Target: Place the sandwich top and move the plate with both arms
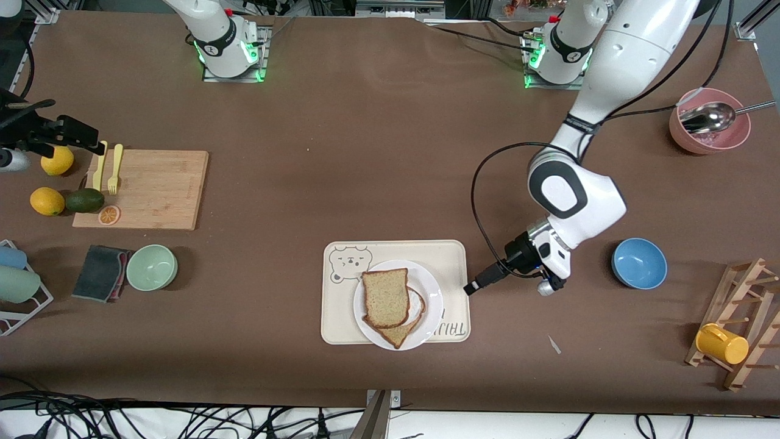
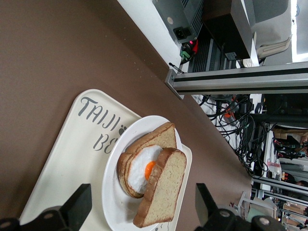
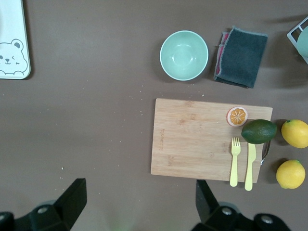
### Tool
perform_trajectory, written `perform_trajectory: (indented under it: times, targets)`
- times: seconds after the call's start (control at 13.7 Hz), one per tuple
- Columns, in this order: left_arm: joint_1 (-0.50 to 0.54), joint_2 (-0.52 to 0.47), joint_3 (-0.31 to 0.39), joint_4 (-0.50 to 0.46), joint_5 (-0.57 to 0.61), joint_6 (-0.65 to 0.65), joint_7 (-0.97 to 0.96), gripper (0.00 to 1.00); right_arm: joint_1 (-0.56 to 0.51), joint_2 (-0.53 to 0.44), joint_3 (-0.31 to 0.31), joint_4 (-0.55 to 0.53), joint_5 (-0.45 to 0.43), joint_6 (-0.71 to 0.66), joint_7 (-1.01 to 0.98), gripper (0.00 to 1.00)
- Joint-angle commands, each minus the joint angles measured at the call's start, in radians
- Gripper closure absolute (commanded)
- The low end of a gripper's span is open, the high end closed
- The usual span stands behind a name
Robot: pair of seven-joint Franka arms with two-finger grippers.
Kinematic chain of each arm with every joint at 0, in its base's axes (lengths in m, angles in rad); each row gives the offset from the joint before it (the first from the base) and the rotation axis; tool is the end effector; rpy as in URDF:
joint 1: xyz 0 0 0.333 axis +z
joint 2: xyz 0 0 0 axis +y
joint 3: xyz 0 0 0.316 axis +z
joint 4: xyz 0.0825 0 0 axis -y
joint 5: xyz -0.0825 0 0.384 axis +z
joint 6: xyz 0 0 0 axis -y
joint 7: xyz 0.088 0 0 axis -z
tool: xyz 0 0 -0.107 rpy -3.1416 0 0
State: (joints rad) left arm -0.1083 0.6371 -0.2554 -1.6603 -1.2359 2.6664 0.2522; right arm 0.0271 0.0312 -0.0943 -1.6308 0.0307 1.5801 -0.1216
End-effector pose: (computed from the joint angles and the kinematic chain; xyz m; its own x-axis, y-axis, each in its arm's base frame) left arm 0.6757 -0.2011 0.2693 0.8699 0.4932 -0.0071 0.3113 -0.5378 0.7835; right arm 0.5602 -0.0337 0.5797 0.9955 0.0541 -0.0777 0.0513 -0.9980 -0.0373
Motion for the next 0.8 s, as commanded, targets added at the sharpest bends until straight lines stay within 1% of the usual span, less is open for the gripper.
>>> perform_trajectory:
  times: [0.0,0.15,0.22,0.58,0.73]
  targets:
    - [0.054,-0.085,0.011,-0.044,0.242,-0.133,-0.186,0.04,-0.006,0.007,0.005,0.025,-0.003,-0.022,0.004,0.00]
    - [0.100,-0.112,0.013,-0.032,0.454,-0.225,-0.313,0.01,-0.006,0.007,0.005,0.025,-0.003,-0.022,0.004,0.00]
    - [0.116,-0.129,0.013,-0.032,0.531,-0.262,-0.353,0.01,-0.006,0.007,0.005,0.025,-0.003,-0.022,0.004,0.00]
    - [0.171,-0.227,0.050,-0.013,0.835,-0.503,-0.431,0.01,-0.004,0.007,0.005,0.025,-0.003,-0.022,0.000,0.00]
    - [0.183,-0.269,0.054,-0.012,0.955,-0.564,-0.494,0.00,-0.004,0.007,0.007,0.025,-0.003,-0.020,0.000,0.00]
